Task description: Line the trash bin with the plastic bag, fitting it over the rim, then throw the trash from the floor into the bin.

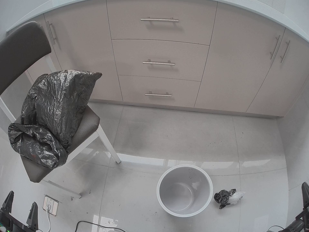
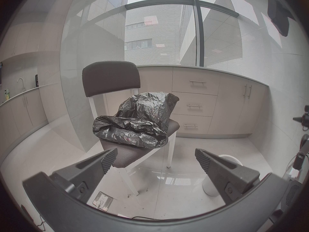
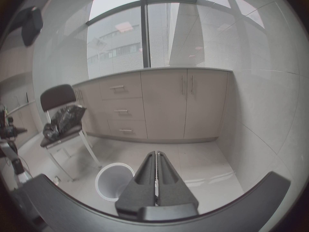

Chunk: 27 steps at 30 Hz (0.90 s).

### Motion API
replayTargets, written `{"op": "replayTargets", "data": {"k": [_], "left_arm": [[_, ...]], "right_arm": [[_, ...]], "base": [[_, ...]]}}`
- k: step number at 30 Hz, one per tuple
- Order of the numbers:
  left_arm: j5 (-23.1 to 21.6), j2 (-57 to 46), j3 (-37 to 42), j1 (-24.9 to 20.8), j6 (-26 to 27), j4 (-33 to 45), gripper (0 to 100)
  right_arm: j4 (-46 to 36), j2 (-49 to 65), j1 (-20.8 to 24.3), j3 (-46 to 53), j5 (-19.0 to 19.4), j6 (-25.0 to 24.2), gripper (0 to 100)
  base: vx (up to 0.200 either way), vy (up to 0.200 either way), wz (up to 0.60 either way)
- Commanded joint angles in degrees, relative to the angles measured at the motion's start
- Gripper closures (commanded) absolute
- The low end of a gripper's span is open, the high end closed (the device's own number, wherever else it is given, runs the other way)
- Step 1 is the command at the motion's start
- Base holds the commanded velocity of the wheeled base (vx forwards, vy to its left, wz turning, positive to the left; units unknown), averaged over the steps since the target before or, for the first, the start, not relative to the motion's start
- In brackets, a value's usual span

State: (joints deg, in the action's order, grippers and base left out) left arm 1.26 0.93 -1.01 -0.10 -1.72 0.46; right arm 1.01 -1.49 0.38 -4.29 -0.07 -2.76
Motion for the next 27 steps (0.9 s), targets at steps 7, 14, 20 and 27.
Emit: {"op": "replayTargets", "data": {"k": [7, 14, 20, 27], "left_arm": [[0.5, 0.57, -4.44, -0.25, -2.59, -0.46, 0], [0.06, 24.56, -40.56, -6.85, -10.5, 13.78, 0], [0.85, 33.35, -33.7, -8.52, 12.0, 14.04, 0], [1.47, 46.45, -28.26, -7.9, 29.58, 7.36, 0]], "right_arm": [[1.89, -32.26, 6.57, -33.06, 8.95, -9.55, 100], [31.16, -50.9, 16.58, -20.05, 8.69, -15.17, 100], [43.72, -62.59, 20.01, -16.19, 7.19, -15.35, 100], [50.93, -68.21, 22.74, -13.29, 4.03, -15.7, 100]], "base": [[0.0, 0.0, 0.0], [0.0, 0.0, 0.0], [0.0, 0.0, 0.0], [0.0, 0.0, 0.0]]}}
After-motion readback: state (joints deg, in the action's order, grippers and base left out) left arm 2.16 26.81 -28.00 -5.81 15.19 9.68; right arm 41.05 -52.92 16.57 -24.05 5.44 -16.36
